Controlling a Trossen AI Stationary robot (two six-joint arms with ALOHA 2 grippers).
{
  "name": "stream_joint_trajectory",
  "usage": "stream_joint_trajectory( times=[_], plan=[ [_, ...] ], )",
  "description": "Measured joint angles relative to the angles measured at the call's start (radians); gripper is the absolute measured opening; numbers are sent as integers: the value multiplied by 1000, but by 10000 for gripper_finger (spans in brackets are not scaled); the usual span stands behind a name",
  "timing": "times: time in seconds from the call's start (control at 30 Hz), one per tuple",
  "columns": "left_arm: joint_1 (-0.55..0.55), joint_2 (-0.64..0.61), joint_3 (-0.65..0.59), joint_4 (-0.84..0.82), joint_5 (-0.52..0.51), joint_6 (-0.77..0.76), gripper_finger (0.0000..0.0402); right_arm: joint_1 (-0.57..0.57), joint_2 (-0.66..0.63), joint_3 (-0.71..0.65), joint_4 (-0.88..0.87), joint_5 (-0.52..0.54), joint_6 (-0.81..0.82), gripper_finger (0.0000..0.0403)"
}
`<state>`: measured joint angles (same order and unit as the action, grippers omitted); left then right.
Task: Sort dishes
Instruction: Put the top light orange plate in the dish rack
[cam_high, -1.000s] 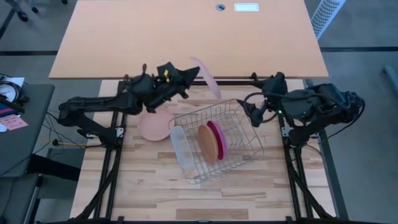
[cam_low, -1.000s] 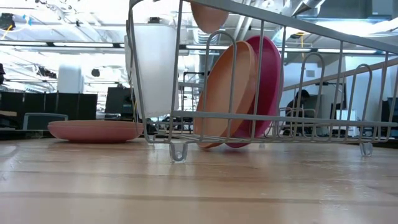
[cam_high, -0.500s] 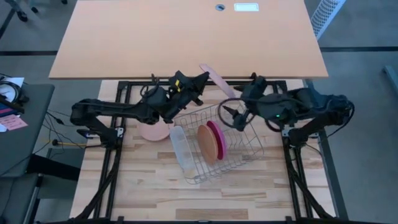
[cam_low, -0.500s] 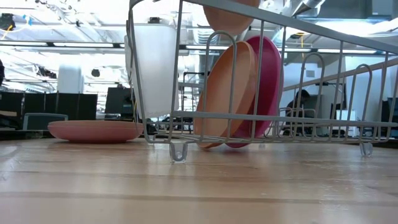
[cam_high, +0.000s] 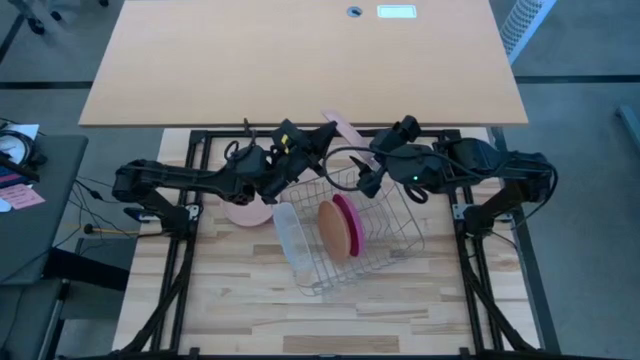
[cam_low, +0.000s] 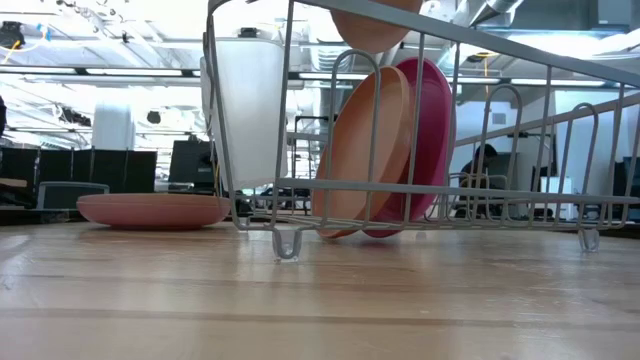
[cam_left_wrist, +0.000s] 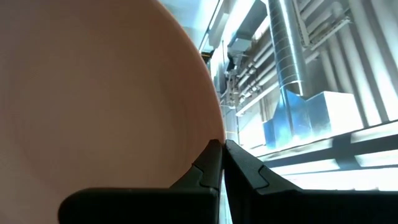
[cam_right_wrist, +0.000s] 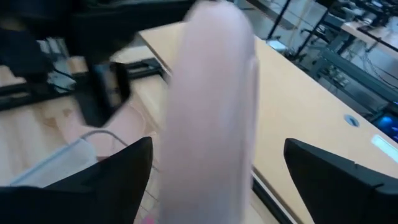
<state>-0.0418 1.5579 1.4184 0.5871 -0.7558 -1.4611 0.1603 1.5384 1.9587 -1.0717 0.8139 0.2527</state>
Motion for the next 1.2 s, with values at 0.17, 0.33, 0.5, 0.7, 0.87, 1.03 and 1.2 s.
stream_joint_trajectory(
  times=[0.17, 0.33, 0.5, 0.7, 0.87, 1.03, 1.2],
  plan=[
    [-4, 0, 0, -4, -13, -7, 0, -10, 6, 0, 6, -19, 8, 310],
    [-4, 0, 0, -40, -13, -62, 0, -1, 6, 0, 4, -26, 7, 253],
    [-4, 0, 0, -57, -13, -73, 0, 2, 6, 0, -4, -27, 7, 209],
    [-4, 0, 0, -57, -12, -96, 0, 0, 5, 0, -33, -47, 12, 149],
    [-5, -1, 0, -54, 5, -111, 0, 2, 4, 0, -42, -56, 16, 103],
    [-5, -1, 0, -45, 50, -81, 8, 2, 0, 0, -68, -69, 61, 86],
    [-4, -1, 0, -45, 149, -93, 52, 3, -13, 0, -120, -98, 124, 82]
  ],
)
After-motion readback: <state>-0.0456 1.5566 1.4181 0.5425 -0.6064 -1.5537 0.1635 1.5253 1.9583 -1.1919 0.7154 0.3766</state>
